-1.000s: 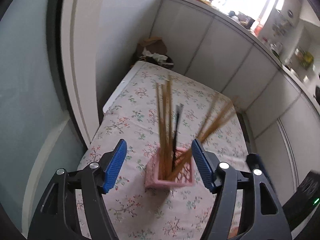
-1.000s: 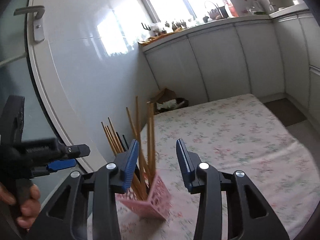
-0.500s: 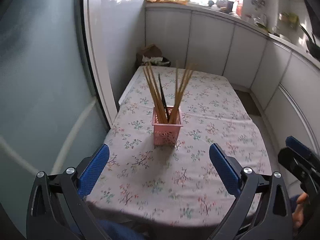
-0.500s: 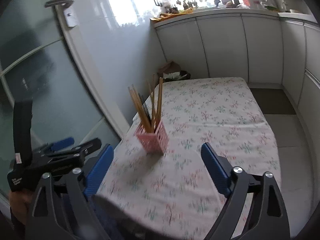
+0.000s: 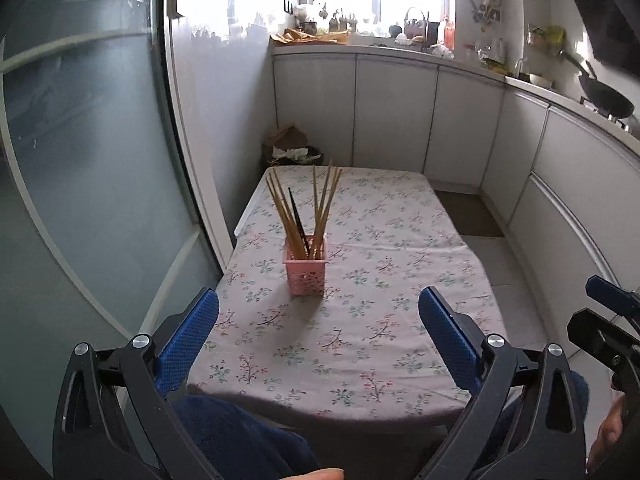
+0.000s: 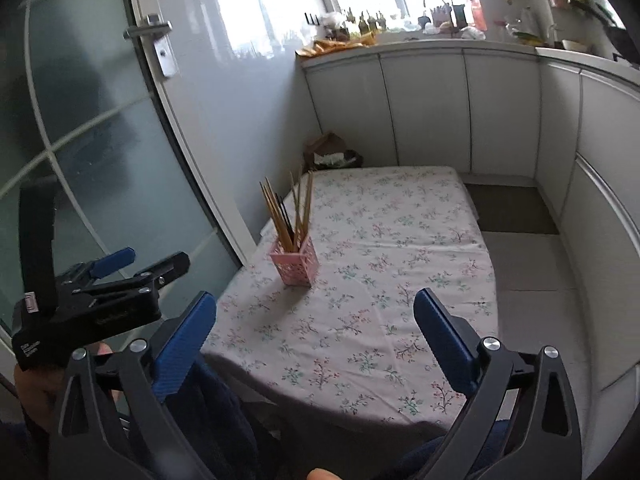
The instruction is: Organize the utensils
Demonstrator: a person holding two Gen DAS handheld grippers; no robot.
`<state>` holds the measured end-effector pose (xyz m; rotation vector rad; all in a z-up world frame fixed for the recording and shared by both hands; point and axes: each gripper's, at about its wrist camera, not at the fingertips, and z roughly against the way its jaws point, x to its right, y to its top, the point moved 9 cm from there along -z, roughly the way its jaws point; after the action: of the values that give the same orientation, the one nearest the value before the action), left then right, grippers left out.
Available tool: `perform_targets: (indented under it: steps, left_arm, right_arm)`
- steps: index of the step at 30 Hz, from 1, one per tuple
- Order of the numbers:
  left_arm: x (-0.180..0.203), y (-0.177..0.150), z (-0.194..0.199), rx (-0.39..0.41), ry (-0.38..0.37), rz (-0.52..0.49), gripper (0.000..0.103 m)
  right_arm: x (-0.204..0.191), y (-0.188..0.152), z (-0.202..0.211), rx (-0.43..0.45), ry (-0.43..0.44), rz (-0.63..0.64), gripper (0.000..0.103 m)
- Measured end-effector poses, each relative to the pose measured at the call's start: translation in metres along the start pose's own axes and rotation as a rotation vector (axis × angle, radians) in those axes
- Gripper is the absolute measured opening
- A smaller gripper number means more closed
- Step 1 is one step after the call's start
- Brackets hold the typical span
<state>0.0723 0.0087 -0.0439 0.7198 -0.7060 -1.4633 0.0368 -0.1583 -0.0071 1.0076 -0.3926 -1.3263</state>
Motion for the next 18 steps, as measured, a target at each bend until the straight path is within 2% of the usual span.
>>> perform_targets:
  steps: [4, 18]
  left_arm:
    - [0.001, 0.004, 0.009, 0.023, 0.007, 0.005, 0.096]
    - [0.005, 0.003, 0.017, 0.018, -0.020, -0.013, 0.096]
  right_arm:
    - [0.001, 0.003, 0.007, 0.017, -0.033, 0.020, 0.096]
    - [-0.005, 0.007, -0.001, 0.007, -0.013, 0.012, 0.096]
